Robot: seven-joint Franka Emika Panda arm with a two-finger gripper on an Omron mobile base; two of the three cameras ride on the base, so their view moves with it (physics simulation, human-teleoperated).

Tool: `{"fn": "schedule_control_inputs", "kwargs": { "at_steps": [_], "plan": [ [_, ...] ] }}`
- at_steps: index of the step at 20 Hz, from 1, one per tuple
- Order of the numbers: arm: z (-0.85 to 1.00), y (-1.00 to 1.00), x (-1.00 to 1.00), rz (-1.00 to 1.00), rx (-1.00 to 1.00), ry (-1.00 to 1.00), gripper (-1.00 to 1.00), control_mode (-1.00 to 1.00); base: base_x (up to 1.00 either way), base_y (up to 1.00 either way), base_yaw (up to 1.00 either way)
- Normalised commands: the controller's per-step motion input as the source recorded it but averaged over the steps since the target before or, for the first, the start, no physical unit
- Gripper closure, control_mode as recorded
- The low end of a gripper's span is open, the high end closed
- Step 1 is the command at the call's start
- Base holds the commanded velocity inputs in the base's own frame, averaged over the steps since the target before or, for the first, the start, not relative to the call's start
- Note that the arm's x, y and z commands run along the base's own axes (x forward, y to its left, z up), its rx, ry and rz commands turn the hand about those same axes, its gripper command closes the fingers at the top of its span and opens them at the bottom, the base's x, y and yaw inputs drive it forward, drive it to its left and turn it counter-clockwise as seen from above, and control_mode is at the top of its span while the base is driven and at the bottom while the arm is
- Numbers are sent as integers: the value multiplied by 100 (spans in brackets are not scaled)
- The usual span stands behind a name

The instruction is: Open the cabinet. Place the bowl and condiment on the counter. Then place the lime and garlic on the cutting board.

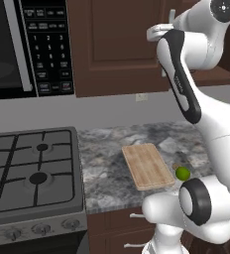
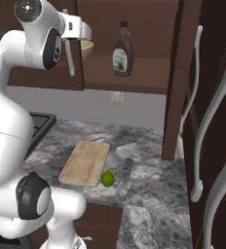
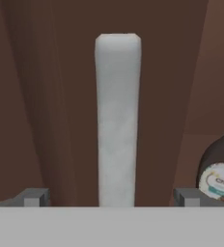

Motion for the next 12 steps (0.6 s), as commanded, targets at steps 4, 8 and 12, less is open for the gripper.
{"fn": "schedule_control_inputs", "kwargs": {
  "at_steps": [4, 8, 12],
  "plan": [
    [-5, 0, 26, 0, 0, 0, 100, -100, 0, 0, 0],
    [-3, 0, 24, 0, -1, 0, 100, -100, 0, 0, 0],
    [-1, 0, 21, 0, 0, 0, 100, -100, 0, 0, 0]
  ]
}}
